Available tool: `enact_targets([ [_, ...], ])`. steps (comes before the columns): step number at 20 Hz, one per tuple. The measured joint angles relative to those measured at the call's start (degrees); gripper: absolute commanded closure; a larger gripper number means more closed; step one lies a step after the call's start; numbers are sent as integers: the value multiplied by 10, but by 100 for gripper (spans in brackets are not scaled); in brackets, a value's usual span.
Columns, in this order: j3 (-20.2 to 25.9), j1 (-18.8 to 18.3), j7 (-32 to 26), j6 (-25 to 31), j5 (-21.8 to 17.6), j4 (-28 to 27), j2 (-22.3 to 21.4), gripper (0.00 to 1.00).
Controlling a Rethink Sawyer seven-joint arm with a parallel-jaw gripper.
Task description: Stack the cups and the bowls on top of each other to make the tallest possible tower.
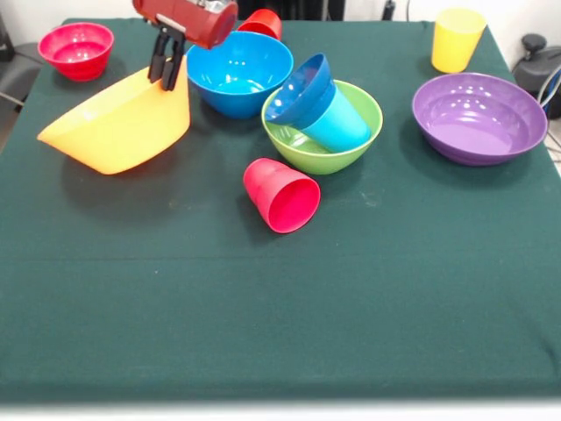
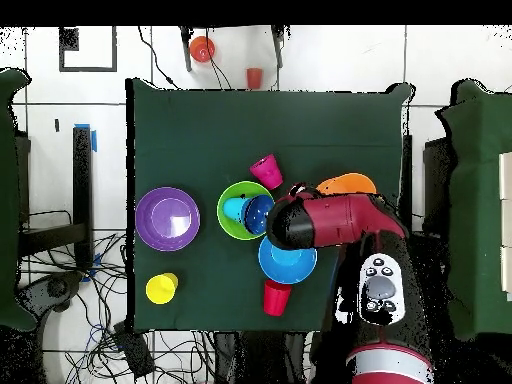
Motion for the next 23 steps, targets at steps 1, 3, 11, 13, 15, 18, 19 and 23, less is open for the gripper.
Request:
enact_targets([
  [1, 0, 0, 0, 1, 0, 0, 0, 100],
  [3, -1, 0, 0, 6, 0, -1, -3, 100],
  [11, 1, -6, 0, 61, 20, 0, -47, 100],
  [13, 1, -7, 0, 80, 27, 0, -63, 100],
  [15, 1, -6, 0, 100, 30, 0, -81, 100],
  [18, 0, -2, 0, 123, 33, 0, -105, 100],
  [19, 0, 0, 0, 131, 34, 0, -112, 100],
  [23, 0, 15, 0, 157, 42, 0, -138, 100],
])
